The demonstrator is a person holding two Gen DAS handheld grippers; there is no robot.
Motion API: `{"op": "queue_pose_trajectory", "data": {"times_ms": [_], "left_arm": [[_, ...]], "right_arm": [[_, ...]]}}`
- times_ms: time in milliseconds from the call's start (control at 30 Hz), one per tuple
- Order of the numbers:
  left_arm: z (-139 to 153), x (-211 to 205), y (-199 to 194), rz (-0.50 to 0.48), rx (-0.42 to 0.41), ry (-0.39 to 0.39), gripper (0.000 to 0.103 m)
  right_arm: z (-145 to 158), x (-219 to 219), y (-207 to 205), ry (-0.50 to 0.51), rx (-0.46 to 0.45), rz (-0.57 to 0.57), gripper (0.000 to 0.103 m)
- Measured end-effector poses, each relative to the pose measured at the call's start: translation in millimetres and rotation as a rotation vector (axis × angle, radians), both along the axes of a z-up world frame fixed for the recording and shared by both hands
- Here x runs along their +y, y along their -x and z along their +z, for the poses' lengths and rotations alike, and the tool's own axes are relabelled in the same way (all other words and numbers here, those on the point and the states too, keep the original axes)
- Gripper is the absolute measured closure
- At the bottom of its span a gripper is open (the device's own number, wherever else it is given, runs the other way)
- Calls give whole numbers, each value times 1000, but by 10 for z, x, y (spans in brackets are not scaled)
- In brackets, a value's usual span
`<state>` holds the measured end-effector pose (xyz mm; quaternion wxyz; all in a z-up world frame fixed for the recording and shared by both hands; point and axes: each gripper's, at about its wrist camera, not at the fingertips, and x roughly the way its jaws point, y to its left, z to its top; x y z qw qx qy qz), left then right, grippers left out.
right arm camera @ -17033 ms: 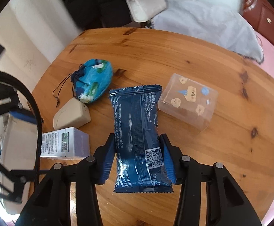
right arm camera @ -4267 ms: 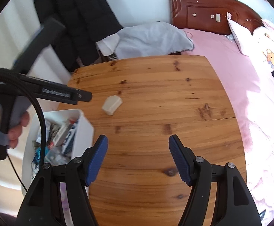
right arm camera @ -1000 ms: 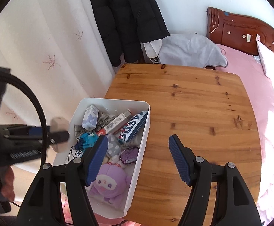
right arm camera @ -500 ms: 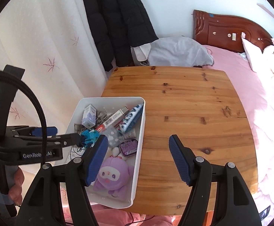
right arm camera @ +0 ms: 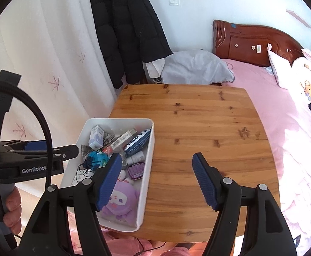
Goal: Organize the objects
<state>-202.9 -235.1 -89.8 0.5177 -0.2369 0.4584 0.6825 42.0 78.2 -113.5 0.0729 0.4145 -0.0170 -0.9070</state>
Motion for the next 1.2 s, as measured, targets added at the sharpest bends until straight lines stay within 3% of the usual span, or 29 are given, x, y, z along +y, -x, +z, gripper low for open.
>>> {"op": "queue_pose_trajectory", "data": {"times_ms": [300,600,933,1200], "left_arm": [[-64,-92,-472,-10,-6,-24,30],[-178,-190,-846,-32,1,-52,30],[-297,-236,-1086,-36,37,-61,30],[-312,-251,-1113,-12,31,-81,30]], "right_arm": [[177,456,-40,8,32,-38,29],[117,845,-84,-23,-37,-114,29],[42,1099,-74,-24,-84,-136,28],[70,1151,-64,-31,-66,-116,28]]}}
